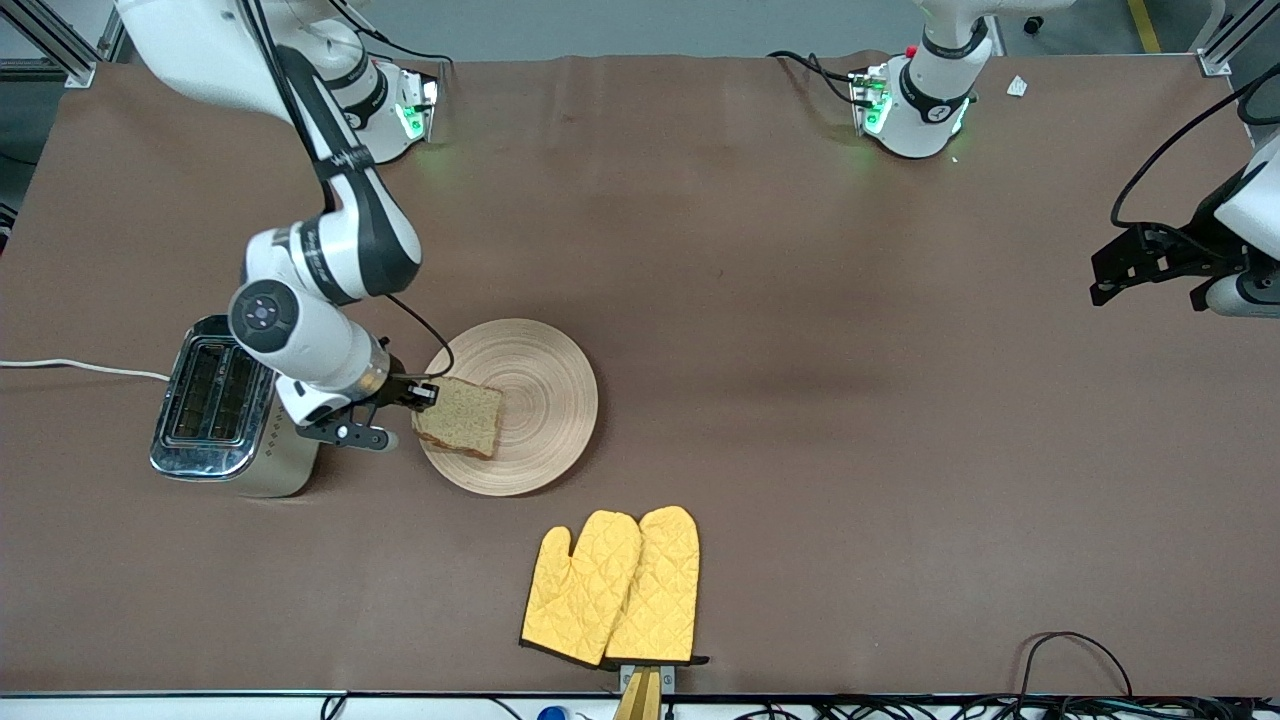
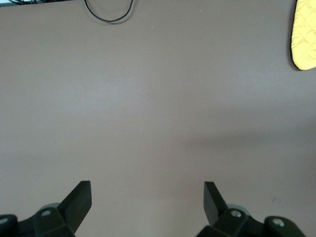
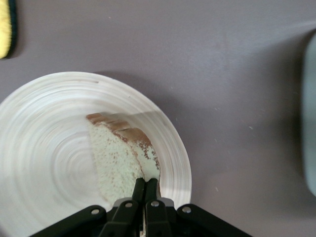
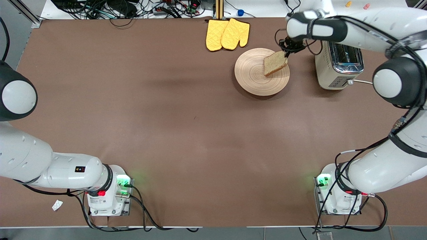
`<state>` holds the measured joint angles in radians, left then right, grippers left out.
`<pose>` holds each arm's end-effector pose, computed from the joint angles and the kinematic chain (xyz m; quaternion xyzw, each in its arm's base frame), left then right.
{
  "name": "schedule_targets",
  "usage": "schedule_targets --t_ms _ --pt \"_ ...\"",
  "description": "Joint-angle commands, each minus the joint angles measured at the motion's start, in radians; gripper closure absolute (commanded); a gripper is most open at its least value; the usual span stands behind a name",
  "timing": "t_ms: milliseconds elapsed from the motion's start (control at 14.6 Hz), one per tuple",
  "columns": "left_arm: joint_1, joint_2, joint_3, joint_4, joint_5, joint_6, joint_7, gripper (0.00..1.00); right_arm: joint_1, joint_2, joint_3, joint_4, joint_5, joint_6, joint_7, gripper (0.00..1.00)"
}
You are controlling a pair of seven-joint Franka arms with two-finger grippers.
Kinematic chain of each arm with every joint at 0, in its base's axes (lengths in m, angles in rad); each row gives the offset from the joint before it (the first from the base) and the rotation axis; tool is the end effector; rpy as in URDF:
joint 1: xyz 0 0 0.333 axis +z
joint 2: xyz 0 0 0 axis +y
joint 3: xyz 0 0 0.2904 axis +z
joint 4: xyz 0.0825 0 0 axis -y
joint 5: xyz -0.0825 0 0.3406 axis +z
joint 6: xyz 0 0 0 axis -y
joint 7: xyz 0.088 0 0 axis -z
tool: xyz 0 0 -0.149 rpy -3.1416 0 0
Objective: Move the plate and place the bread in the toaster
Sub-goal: 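Lift the bread with the right gripper and carry it above the toaster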
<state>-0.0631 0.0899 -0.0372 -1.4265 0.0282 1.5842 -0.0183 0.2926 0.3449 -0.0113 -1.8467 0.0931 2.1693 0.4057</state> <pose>0.5395 -0.0492 0.5731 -0.9985 0.0405 -0.0346 0.0104 0.5607 0.1694 0.2967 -0.9954 0.0884 0.0226 0.0304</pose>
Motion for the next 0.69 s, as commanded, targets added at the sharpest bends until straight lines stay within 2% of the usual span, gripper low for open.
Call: schedule_targets --t_ms 0,137,343,481,618 --pt "-0.011 -0.032 0.0 -0.032 0.009 -0.009 -0.029 0.0 -0.023 -0.067 0.002 0.029 -0.021 -0.109 -0.022 1.0" --pt "-0.003 -0.03 -0.003 -0.034 -0.001 -0.009 -0.019 0.0 -0.033 -0.102 -0.001 0.047 -0.064 -0.176 -0.031 1.0" --pt "-0.004 -0.027 -0.003 -0.029 -0.001 -0.003 -0.012 0.0 -0.05 -0.164 -0.028 0.049 -0.2 -0.287 -0.027 1.0" --pt "-0.004 -0.025 -0.003 -0.026 -0.002 0.002 -0.015 0.0 -0.073 -0.207 -0.036 0.05 -0.242 -0.341 -0.034 1.0" --pt "-0.001 -0.022 -0.001 -0.026 -0.013 0.003 -0.015 0.0 -0.081 -0.234 -0.038 0.057 -0.323 -0.403 -0.028 1.0"
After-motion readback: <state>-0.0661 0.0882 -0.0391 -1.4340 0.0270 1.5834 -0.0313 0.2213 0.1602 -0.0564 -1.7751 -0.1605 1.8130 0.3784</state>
